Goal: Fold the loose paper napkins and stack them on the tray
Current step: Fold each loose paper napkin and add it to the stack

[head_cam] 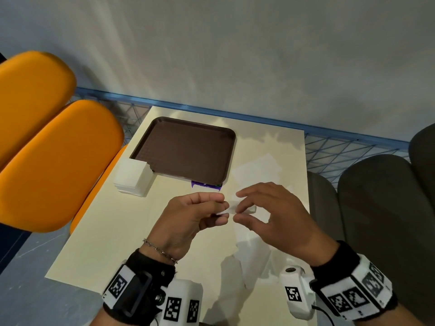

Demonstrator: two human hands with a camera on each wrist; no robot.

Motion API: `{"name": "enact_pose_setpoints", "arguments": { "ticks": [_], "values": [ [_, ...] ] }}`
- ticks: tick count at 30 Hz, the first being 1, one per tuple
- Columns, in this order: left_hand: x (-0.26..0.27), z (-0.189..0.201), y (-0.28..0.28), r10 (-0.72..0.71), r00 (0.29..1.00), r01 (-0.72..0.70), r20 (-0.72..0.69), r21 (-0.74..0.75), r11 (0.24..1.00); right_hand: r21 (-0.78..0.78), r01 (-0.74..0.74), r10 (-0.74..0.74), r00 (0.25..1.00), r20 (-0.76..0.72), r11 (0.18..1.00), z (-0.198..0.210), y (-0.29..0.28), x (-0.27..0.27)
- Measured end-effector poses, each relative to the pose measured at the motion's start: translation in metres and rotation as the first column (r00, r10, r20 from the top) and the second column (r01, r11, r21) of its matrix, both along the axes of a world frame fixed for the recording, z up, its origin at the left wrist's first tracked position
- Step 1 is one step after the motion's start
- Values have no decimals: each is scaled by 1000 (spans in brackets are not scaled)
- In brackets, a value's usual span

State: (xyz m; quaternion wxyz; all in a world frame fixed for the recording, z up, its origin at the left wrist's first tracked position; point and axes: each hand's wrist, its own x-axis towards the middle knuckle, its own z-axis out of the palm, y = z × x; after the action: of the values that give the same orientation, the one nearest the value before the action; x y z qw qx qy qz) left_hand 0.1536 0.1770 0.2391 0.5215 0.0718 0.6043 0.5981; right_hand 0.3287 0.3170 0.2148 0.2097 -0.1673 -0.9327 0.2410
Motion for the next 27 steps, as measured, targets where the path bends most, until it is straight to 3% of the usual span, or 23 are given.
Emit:
{"name": "enact_pose_setpoints", "arguments": {
  "ticks": [4,13,21,27],
  "values": [
    [-2,0,-3,-5,999,4,43,23,1000,-107,-14,17,999,29,994,3,4,2],
    [-9,4,-13,-95,992,80,84,168,982,-218,-23,4,996,-87,976,15,3,6],
    [-1,7,-19,42,970,28,-241,280,960,-155,-15,-7,991,-136,988,30,-5,6],
    [3,17,-21,169,834,47,-525,372,927,-186,8,-48,976,-213,983,44,-10,4]
  ]
}}
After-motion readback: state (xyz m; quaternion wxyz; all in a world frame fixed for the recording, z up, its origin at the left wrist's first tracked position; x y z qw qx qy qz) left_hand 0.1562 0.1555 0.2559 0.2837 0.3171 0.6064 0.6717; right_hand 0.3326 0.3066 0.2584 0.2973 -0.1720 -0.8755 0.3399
